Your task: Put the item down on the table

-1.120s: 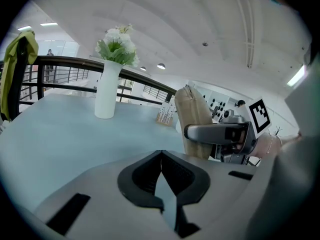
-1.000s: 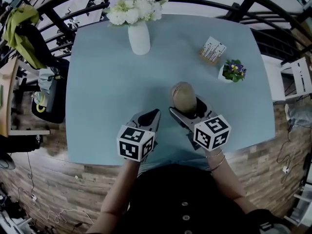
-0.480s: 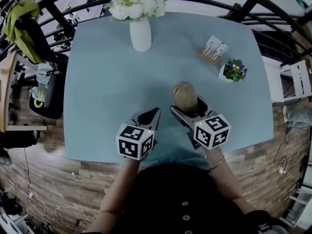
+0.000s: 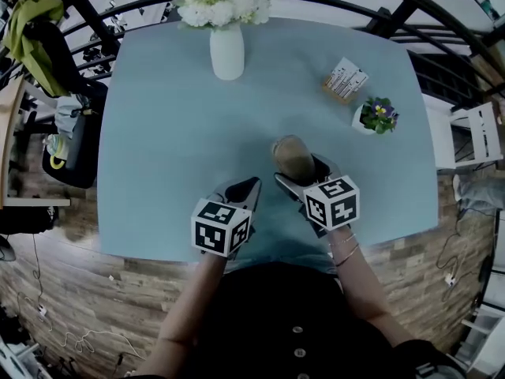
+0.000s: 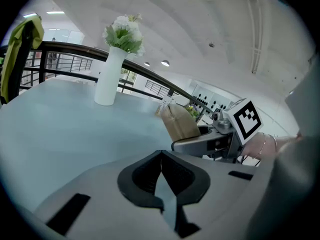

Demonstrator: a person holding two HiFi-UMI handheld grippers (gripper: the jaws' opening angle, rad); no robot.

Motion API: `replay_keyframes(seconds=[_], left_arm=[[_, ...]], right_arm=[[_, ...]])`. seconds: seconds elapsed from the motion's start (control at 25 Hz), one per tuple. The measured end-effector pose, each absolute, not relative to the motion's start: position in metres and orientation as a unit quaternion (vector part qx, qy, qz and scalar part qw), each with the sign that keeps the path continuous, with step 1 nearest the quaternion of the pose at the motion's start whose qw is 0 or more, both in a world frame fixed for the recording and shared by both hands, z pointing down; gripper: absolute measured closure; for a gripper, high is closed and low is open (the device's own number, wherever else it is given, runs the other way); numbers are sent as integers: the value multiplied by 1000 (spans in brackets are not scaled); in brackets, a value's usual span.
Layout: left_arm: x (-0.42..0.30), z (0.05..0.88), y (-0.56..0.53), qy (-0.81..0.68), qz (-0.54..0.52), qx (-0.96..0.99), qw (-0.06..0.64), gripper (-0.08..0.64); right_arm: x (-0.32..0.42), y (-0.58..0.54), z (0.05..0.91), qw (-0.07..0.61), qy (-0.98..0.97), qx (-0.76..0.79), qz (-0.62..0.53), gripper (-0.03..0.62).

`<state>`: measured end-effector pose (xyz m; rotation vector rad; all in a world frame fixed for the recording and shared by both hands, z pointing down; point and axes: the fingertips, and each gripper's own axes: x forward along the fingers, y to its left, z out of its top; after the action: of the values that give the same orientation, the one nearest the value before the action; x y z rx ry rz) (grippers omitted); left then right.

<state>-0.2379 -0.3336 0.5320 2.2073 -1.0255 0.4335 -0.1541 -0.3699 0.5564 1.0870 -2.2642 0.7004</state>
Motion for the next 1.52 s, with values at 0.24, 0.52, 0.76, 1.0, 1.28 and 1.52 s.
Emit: replay_keyframes(seconds=[0.24,0.52,0.76,1.0,1.28,1.52], left_arm=[[-235,539,-332,-390,166,840,338,541],[-236,542,-332,-395,164,837,342,541],[-236,541,-335,-401,145,832,355,541],[-236,546,-334,-401,152,829,359,541],[-233,546,-333,-393,130,824,387,541],[-232,549,-333,-391,129,822,393,541]], right_arm=[[-155,-375,579,331,-823,380,263,183],[-159,-379,596,369,-817,356,262,181],[-166,-380,605,409,-813,336,241,181],[-168,-382,611,424,-811,326,237,181],[-171,-385,614,437,-803,329,238,181],[-171,-385,615,438,-805,325,235,181]])
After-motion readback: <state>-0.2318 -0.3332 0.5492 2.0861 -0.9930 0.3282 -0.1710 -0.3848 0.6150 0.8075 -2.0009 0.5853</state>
